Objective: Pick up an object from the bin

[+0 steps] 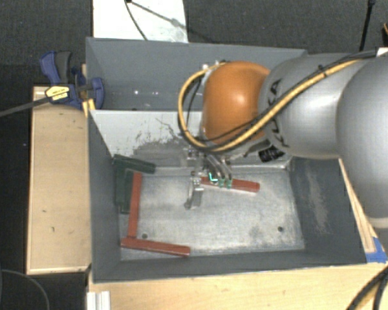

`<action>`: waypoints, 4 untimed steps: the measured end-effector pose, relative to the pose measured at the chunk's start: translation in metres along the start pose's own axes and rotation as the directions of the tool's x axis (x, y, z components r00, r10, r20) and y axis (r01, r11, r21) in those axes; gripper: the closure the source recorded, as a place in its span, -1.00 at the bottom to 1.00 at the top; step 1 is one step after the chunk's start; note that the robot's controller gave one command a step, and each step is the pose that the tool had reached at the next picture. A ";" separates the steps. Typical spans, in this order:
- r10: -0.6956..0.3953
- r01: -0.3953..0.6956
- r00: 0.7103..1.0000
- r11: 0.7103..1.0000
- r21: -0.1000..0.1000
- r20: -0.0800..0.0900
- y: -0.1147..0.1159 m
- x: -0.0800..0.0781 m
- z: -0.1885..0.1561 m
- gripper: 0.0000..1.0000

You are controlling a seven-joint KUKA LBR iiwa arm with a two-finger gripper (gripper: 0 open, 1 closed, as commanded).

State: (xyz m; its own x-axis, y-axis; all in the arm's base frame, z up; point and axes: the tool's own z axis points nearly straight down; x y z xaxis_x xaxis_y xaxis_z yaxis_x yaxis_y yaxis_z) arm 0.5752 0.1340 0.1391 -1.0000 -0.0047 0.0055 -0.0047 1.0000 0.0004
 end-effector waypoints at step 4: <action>0.129 -0.129 0.992 0.992 -0.002 0.005 -0.112 0.005 0.069 -1.00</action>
Offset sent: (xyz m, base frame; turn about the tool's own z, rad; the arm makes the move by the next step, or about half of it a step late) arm 0.0141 -0.0861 -0.0691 -0.1620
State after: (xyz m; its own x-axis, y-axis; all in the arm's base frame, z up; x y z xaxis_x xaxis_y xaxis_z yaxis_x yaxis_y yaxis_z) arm 0.5705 0.0222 0.0702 -0.9923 0.1243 0.0003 0.1243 0.9922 0.0013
